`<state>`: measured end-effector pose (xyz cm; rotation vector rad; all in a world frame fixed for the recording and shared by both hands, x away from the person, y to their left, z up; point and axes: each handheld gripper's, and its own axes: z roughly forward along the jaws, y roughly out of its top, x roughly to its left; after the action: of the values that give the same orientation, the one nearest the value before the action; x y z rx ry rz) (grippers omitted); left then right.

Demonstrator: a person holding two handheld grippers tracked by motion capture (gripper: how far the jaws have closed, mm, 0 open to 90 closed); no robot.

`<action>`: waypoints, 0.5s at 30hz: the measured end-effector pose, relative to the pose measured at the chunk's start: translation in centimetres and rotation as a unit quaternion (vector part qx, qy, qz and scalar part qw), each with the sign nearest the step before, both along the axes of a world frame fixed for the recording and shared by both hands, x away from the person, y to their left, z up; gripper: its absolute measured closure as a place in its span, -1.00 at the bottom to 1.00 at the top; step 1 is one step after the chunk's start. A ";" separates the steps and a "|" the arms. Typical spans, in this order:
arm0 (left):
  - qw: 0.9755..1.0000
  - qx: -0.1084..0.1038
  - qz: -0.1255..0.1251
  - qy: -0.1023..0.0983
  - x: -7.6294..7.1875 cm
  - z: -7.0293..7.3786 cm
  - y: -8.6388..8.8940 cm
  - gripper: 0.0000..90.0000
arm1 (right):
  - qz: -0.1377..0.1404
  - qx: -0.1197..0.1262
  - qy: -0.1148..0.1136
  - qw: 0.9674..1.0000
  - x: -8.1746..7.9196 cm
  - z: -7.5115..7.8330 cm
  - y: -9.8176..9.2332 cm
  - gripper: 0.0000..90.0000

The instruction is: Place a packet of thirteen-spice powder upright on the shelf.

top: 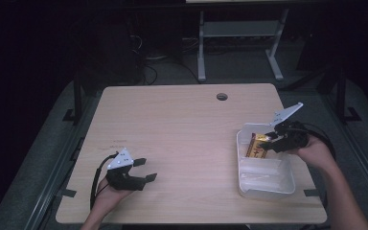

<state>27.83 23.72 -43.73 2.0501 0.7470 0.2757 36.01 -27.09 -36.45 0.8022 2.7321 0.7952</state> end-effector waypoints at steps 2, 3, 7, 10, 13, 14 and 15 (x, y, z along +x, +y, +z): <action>1.000 0.001 -0.001 -0.001 0.0 0.0 0.0 -0.41 | 0.002 0.007 -0.004 1.000 -0.2 0.2 0.2 0.15; 1.000 0.000 -0.001 -0.001 0.0 0.0 0.0 -0.41 | 0.002 0.009 -0.004 1.000 -0.2 0.3 0.2 0.14; 1.000 0.002 -0.002 -0.001 -0.1 0.0 0.0 -0.41 | 0.000 0.018 -0.007 1.000 -0.4 0.6 0.3 0.08; 1.000 0.001 -0.002 -0.001 -0.1 0.0 -0.1 -0.41 | 0.000 0.023 -0.009 1.000 -0.7 0.8 0.4 0.04; 1.000 0.001 -0.003 -0.001 -0.1 0.0 -0.1 -0.41 | 0.000 0.026 -0.016 1.000 -0.9 1.1 0.5 -0.02; 1.000 0.001 -0.003 -0.001 -0.1 0.0 -0.1 -0.41 | 0.000 0.029 -0.018 0.999 -1.0 1.2 0.6 -0.02; 1.000 0.001 -0.003 -0.001 -0.1 0.0 -0.1 -0.41 | -0.001 0.033 -0.020 0.999 -1.1 1.3 0.6 -0.03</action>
<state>27.74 23.62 -43.71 2.0536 0.7392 0.2753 34.93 -26.50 -35.15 0.7936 2.6812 0.8966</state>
